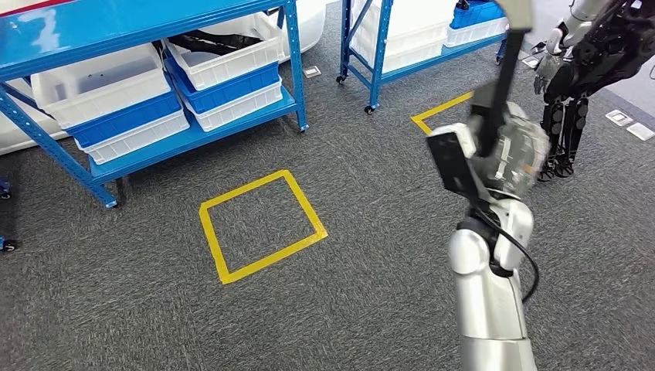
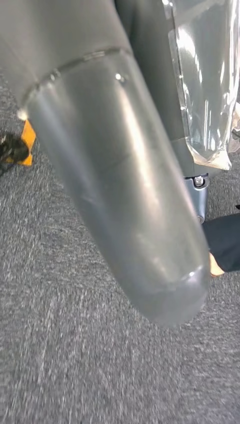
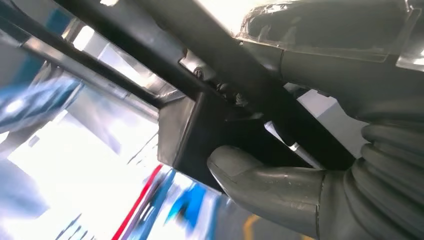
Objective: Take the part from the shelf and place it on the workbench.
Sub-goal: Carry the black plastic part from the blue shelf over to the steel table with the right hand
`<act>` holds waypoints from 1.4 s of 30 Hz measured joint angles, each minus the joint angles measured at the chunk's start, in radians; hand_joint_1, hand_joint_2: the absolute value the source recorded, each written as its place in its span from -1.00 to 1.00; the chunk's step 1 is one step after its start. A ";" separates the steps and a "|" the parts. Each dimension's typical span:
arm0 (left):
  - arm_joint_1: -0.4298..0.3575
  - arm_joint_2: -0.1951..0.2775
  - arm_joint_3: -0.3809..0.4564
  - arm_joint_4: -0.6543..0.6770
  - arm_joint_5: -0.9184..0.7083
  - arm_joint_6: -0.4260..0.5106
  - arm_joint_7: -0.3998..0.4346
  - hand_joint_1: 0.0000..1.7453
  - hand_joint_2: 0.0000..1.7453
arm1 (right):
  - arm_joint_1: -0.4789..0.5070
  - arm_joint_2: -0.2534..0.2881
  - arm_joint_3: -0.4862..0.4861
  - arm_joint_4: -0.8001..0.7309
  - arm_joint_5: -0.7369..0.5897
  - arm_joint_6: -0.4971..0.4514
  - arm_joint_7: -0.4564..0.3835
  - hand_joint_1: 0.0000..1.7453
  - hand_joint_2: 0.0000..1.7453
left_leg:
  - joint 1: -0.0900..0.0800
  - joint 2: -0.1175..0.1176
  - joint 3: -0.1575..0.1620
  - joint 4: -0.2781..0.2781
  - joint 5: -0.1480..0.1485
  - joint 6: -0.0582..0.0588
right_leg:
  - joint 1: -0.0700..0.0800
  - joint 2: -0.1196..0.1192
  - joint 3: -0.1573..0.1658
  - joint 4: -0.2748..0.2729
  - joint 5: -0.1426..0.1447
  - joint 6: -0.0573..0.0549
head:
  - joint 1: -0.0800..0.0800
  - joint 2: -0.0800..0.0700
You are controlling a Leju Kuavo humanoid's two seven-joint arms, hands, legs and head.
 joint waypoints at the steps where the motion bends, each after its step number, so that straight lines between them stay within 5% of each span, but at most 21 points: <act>1: 0.002 0.001 -0.001 0.000 -0.002 0.002 0.005 -1.00 -1.00 | 0.017 -0.013 -0.023 -0.012 0.001 -0.030 0.008 1.00 1.00 | 0.001 -0.029 0.036 -0.071 0.028 0.007 | 0.000 0.009 -0.001 0.001 0.001 0.002 | 0.001 0.000; 4: 0.006 0.004 -0.003 0.001 -0.007 0.005 0.012 -1.00 -1.00 | 0.048 -0.037 -0.062 -0.038 -0.030 -0.046 -0.040 1.00 1.00 | -0.003 -0.081 0.085 -0.165 0.047 0.019 | -0.008 0.050 -0.013 0.001 0.011 0.018 | -0.001 0.000; 6: 0.000 0.003 -0.011 0.002 -0.017 0.006 0.018 -1.00 -1.00 | 0.081 -0.052 -0.103 -0.060 -0.059 -0.044 -0.129 1.00 1.00 | -0.006 -0.055 0.092 -0.180 0.055 0.026 | -0.014 0.072 -0.020 -0.004 0.020 0.032 | -0.005 0.000; 8: -0.004 0.000 -0.020 0.003 -0.023 0.008 0.023 -1.00 -1.00 | 0.102 -0.062 -0.152 -0.081 -0.051 -0.044 -0.185 1.00 1.00 | -0.002 -0.025 0.100 -0.202 0.070 0.032 | -0.009 0.038 -0.044 0.030 0.002 0.036 | 0.000 0.000; 10: -0.003 -0.002 -0.026 0.004 -0.025 0.012 0.027 -1.00 -1.00 | 0.109 -0.065 -0.181 -0.098 -0.027 -0.044 -0.195 1.00 1.00 | -0.001 0.009 0.103 -0.212 0.077 0.035 | -0.007 -0.020 -0.103 0.146 -0.052 0.033 | 0.007 0.000; 12: -0.003 -0.003 -0.029 0.004 -0.025 0.014 0.031 -1.00 -1.00 | 0.121 -0.064 -0.198 -0.112 -0.009 -0.044 -0.196 1.00 1.00 | -0.001 0.044 0.102 -0.211 0.077 0.035 | -0.014 -0.043 -0.157 0.266 -0.094 0.040 | 0.010 0.000; 13: -0.004 -0.004 -0.029 0.004 -0.025 0.014 0.031 -1.00 -1.00 | 0.128 -0.063 -0.206 -0.117 -0.004 -0.045 -0.196 1.00 1.00 | -0.001 0.059 0.102 -0.211 0.076 0.034 | -0.019 -0.049 -0.160 0.281 -0.095 0.049 | 0.011 0.000; 15: -0.005 -0.005 -0.030 0.004 -0.025 0.014 0.032 -1.00 -1.00 | 0.138 -0.063 -0.220 -0.128 0.003 -0.046 -0.196 1.00 1.00 | 0.002 0.085 0.103 -0.208 0.073 0.027 | -0.031 -0.068 -0.099 0.186 -0.060 0.073 | 0.012 0.000; 17: -0.007 -0.003 -0.033 0.005 -0.024 0.014 0.031 -1.00 -1.00 | 0.142 -0.061 -0.232 -0.138 0.005 -0.049 -0.197 1.00 1.00 | 0.000 0.105 0.103 -0.197 0.063 0.011 | -0.035 -0.114 -0.017 0.049 -0.026 0.087 | 0.015 0.000; 19: -0.008 -0.001 -0.038 0.005 -0.024 0.015 0.031 -1.00 -1.00 | 0.151 -0.058 -0.244 -0.146 0.008 -0.053 -0.201 1.00 1.00 | -0.005 0.121 0.104 -0.190 0.056 -0.005 | -0.032 -0.133 0.011 0.002 -0.018 0.073 | 0.012 0.000; 21: -0.009 -0.004 -0.043 0.006 -0.024 0.019 0.031 -1.00 -1.00 | 0.163 -0.054 -0.257 -0.152 0.016 -0.056 -0.213 1.00 1.00 | -0.001 0.134 0.107 -0.190 0.053 -0.016 | -0.030 -0.108 0.004 0.007 -0.015 0.052 | 0.007 0.000; 23: -0.010 -0.009 -0.046 0.006 -0.024 0.025 0.030 -1.00 -1.00 | 0.170 -0.045 -0.270 -0.160 0.033 -0.057 -0.229 1.00 1.00 | 0.006 0.100 0.096 -0.158 0.022 -0.023 | -0.030 -0.085 -0.002 0.007 -0.010 0.039 | 0.004 0.000; 25: -0.009 -0.013 -0.047 0.007 -0.022 0.032 0.028 -1.00 -1.00 | 0.170 -0.030 -0.283 -0.166 0.060 -0.058 -0.244 1.00 1.00 | 0.007 0.044 0.048 -0.047 -0.048 -0.023 | -0.025 -0.063 -0.005 0.007 -0.005 0.029 | 0.001 0.000; 27: -0.009 -0.014 -0.047 0.007 -0.017 0.036 0.026 -1.00 -1.00 | 0.170 -0.014 -0.297 -0.168 0.084 -0.058 -0.259 1.00 1.00 | 0.002 0.026 -0.017 0.087 -0.102 -0.014 | -0.013 -0.038 -0.010 0.007 -0.001 0.022 | 0.000 0.000; 28: -0.009 -0.015 -0.047 0.007 -0.016 0.036 0.024 -1.00 -1.00 | 0.171 -0.006 -0.304 -0.168 0.089 -0.058 -0.264 1.00 1.00 | -0.002 0.023 -0.035 0.115 -0.102 -0.006 | -0.007 -0.024 -0.012 0.007 0.000 0.019 | -0.001 0.000; 30: -0.009 -0.018 -0.047 0.007 -0.014 0.036 0.023 -1.00 -1.00 | 0.171 0.006 -0.314 -0.170 0.093 -0.058 -0.268 1.00 1.00 | -0.015 0.011 -0.011 0.050 -0.045 0.020 | 0.004 0.003 -0.012 0.007 0.004 0.013 | 0.000 0.000; 33: -0.009 -0.017 -0.047 0.007 -0.014 0.037 0.022 -1.00 -1.00 | 0.166 0.021 -0.324 -0.174 0.103 -0.059 -0.275 1.00 1.00 | -0.034 -0.051 0.071 -0.131 0.042 0.062 | 0.009 0.037 -0.015 0.008 0.009 0.010 | 0.004 0.000; 34: -0.009 -0.016 -0.047 0.007 -0.013 0.037 0.024 -1.00 -1.00 | 0.164 0.026 -0.327 -0.175 0.108 -0.059 -0.279 1.00 1.00 | -0.038 -0.062 0.080 -0.154 0.047 0.069 | 0.007 0.046 -0.018 0.007 0.011 0.012 | 0.004 0.000; 36: -0.011 -0.016 -0.047 0.006 -0.012 0.037 0.027 -1.00 -1.00 | 0.160 0.034 -0.331 -0.175 0.121 -0.060 -0.284 1.00 1.00 | -0.040 -0.044 0.084 -0.168 0.053 0.071 | 0.003 0.065 -0.024 0.005 0.018 0.021 | 0.001 0.000; 39: -0.012 -0.021 -0.047 0.006 -0.007 0.037 0.030 -1.00 -1.00 | 0.152 0.042 -0.337 -0.178 0.144 -0.061 -0.284 1.00 1.00 | -0.032 -0.007 0.096 -0.197 0.073 0.066 | 0.008 0.011 -0.059 0.062 -0.011 0.025 | 0.003 0.000; 42: -0.010 -0.026 -0.047 0.007 -0.001 0.035 0.030 -1.00 -1.00 | 0.143 0.053 -0.339 -0.178 0.169 -0.061 -0.276 1.00 1.00 | -0.031 0.033 0.094 -0.201 0.076 0.065 | -0.001 -0.043 -0.146 0.248 -0.093 0.030 | 0.008 0.000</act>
